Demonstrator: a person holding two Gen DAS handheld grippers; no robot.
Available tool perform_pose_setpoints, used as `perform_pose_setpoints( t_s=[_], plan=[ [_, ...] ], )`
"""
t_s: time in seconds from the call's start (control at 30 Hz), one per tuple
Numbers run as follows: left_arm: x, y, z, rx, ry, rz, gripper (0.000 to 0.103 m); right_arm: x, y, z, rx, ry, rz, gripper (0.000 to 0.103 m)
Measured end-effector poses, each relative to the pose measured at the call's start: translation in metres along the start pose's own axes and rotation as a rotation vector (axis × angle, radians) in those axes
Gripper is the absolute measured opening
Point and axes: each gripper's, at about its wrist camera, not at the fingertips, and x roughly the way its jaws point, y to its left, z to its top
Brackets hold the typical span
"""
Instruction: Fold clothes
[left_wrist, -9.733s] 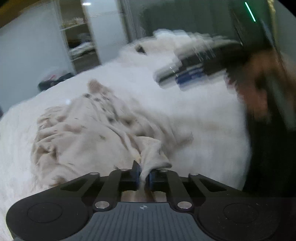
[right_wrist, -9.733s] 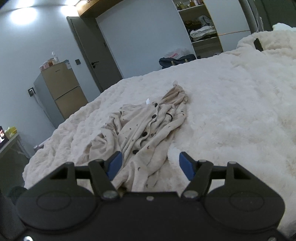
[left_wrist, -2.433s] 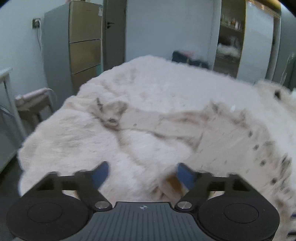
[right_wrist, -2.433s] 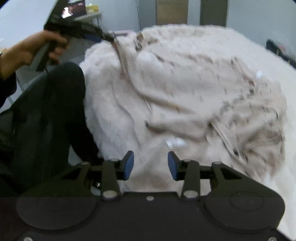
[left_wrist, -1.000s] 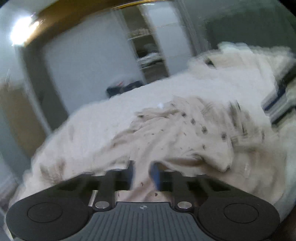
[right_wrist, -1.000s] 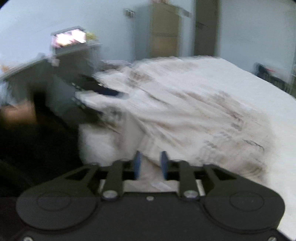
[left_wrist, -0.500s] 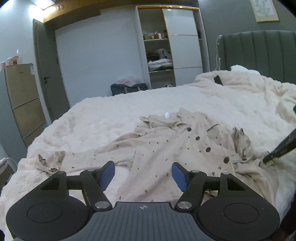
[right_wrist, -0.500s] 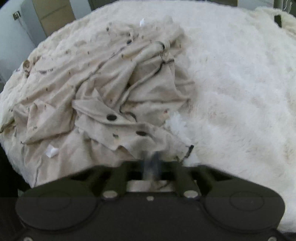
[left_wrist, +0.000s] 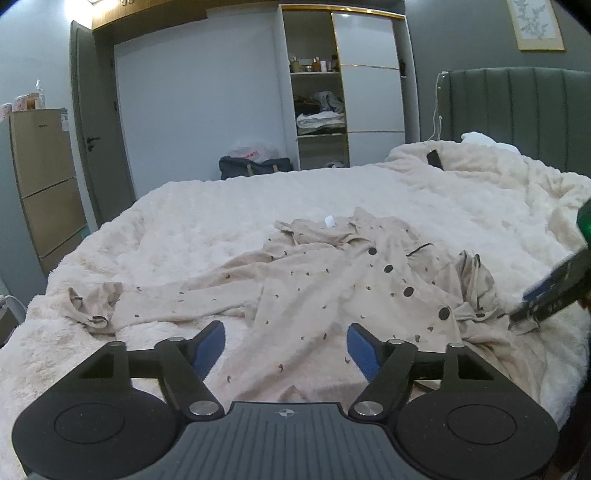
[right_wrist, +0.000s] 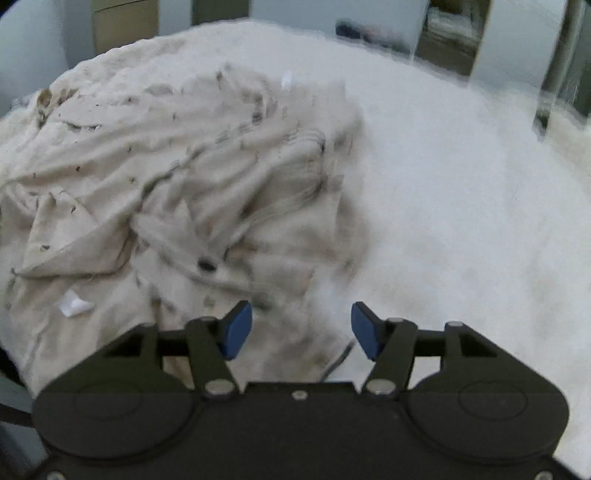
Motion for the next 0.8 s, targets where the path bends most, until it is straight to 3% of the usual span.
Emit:
perform_pose_setpoints(
  t_s=[0.13, 0.2, 0.23, 0.33, 0.43, 0.47, 0.5, 0.57, 0.63, 0.73, 0.8],
  plan=[
    [0.000, -0.001, 0.000, 0.000, -0.001, -0.003, 0.073, -0.014, 0.013, -0.010, -0.038, -0.046, 0.027, 0.000],
    [0.001, -0.001, 0.000, 0.000, 0.001, -0.005, 0.073, -0.031, 0.016, -0.008, 0.007, -0.098, 0.119, 0.000],
    [0.002, -0.001, 0.000, -0.002, 0.002, -0.008, 0.073, -0.034, 0.016, -0.006, 0.013, -0.107, 0.126, 0.000],
    [0.002, -0.003, 0.000, -0.005, 0.004, -0.015, 0.073, -0.040, 0.012, 0.004, 0.015, -0.110, 0.046, 0.000],
    [0.003, -0.005, -0.001, 0.004, 0.007, -0.021, 0.073, -0.044, 0.004, 0.010, 0.068, -0.129, 0.077, 0.001],
    [0.003, -0.005, -0.001, 0.005, 0.008, -0.021, 0.073, -0.042, 0.003, 0.011, 0.079, -0.119, 0.070, 0.013],
    [0.003, -0.005, -0.001, 0.002, 0.010, -0.021, 0.073, -0.038, 0.003, 0.010, 0.075, -0.111, 0.034, 0.036],
    [0.003, -0.005, -0.001, -0.003, 0.012, -0.021, 0.073, -0.018, 0.000, 0.006, 0.065, -0.069, -0.086, 0.055],
    [0.002, -0.006, -0.001, -0.001, 0.010, -0.024, 0.073, -0.010, -0.003, 0.000, 0.081, -0.058, -0.128, 0.053],
    [0.000, -0.009, -0.001, 0.003, 0.006, -0.036, 0.073, 0.003, -0.014, -0.013, 0.176, -0.001, -0.013, 0.047],
    [0.001, -0.012, -0.001, 0.011, 0.005, -0.039, 0.073, 0.000, -0.012, -0.015, 0.167, -0.021, -0.007, 0.012]
  ],
)
